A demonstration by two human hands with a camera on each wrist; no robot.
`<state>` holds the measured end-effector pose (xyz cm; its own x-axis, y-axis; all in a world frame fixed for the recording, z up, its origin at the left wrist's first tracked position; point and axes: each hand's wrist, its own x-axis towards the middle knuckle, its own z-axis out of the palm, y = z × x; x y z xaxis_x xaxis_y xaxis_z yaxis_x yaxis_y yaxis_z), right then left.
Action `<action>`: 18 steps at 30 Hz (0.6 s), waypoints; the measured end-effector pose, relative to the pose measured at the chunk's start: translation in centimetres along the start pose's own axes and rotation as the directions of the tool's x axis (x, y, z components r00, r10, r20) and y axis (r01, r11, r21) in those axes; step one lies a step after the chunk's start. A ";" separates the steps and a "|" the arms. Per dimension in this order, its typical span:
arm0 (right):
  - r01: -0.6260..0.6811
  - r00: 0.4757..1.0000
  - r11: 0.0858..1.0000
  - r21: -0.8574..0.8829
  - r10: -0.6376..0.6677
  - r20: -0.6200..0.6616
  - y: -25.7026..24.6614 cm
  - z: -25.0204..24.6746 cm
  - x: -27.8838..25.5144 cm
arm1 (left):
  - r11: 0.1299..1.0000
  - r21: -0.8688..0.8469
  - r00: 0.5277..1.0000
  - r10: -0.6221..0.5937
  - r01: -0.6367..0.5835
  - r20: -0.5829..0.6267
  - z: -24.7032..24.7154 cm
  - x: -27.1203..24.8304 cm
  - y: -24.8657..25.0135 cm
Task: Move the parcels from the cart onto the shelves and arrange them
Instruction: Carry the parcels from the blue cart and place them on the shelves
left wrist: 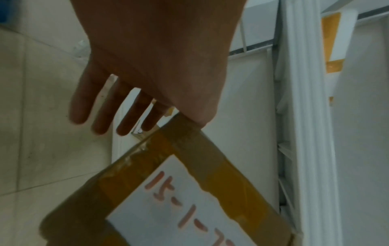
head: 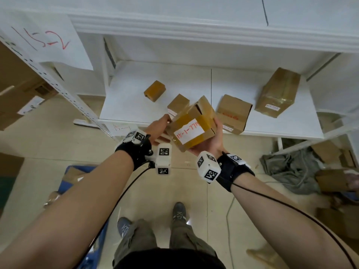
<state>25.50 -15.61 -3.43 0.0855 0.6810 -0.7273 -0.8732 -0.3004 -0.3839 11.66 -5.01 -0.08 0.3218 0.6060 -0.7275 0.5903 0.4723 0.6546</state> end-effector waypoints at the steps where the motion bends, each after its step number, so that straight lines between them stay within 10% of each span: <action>1: -0.002 1.000 1.000 0.006 0.002 -0.014 -0.1 -0.5 0.3 | 0.997 -0.057 0.998 -0.045 0.048 0.046 0.4 0.4 -0.4; 8: 0.029 0.986 0.998 -0.062 -0.039 -0.163 -0.5 -3.7 2.4 | 0.921 -0.276 0.895 -0.142 0.277 0.423 2.4 3.4 -1.8; 18: -0.045 0.935 0.987 -0.157 -0.014 -0.355 -2.9 -8.0 8.2 | 0.922 -0.212 0.861 -0.193 0.323 0.471 4.6 12.2 -0.4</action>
<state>32.55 -14.45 -12.84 0.2620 0.4039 -0.8765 -0.7902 -0.4317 -0.4351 18.74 -0.78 -10.14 0.5118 0.1285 -0.8494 0.4916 0.7671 0.4122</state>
